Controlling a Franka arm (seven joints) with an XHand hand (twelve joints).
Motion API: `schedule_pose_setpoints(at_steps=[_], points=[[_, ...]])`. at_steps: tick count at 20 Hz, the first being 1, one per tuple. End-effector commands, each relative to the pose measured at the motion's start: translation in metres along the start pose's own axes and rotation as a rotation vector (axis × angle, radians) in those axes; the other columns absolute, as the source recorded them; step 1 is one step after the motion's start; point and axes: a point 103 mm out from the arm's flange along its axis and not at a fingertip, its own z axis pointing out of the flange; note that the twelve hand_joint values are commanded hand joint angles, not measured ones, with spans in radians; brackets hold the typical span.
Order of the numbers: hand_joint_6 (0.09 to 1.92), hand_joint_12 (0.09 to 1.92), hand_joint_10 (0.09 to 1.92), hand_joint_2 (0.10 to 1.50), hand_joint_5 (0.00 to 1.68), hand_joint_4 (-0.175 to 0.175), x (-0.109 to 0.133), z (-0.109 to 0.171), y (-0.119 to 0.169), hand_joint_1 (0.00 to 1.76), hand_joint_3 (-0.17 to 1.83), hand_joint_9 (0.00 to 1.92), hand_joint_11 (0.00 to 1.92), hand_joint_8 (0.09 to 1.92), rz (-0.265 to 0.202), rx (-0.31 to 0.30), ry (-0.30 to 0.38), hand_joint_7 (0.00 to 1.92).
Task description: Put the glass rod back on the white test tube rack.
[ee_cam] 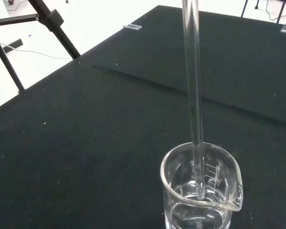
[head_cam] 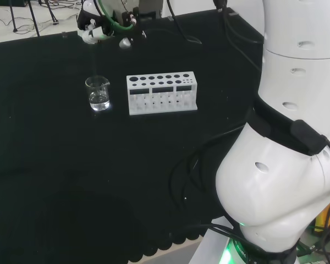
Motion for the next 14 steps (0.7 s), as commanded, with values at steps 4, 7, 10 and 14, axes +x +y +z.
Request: schedule_pose_setpoints(at_steps=[4,7,10,14], points=[[0.61,0.9,0.95,1.11,1.04,-0.175,0.006,-0.012,-0.006,1.28,0.0,1.61,1.65,1.32,-0.005,-0.016,-0.025,0.99],[0.61,0.9,0.95,1.11,1.04,-0.175,0.005,-0.022,-0.01,1.28,0.0,1.61,1.65,1.32,0.005,-0.03,-0.019,0.99],[0.61,0.9,0.95,1.11,1.04,-0.175,0.007,-0.042,-0.015,1.28,0.0,1.61,1.65,1.32,0.013,-0.052,-0.015,0.99],[0.61,0.9,0.95,1.11,1.04,-0.175,0.009,-0.069,-0.027,1.28,0.0,1.61,1.65,1.32,0.015,-0.077,-0.041,0.99]])
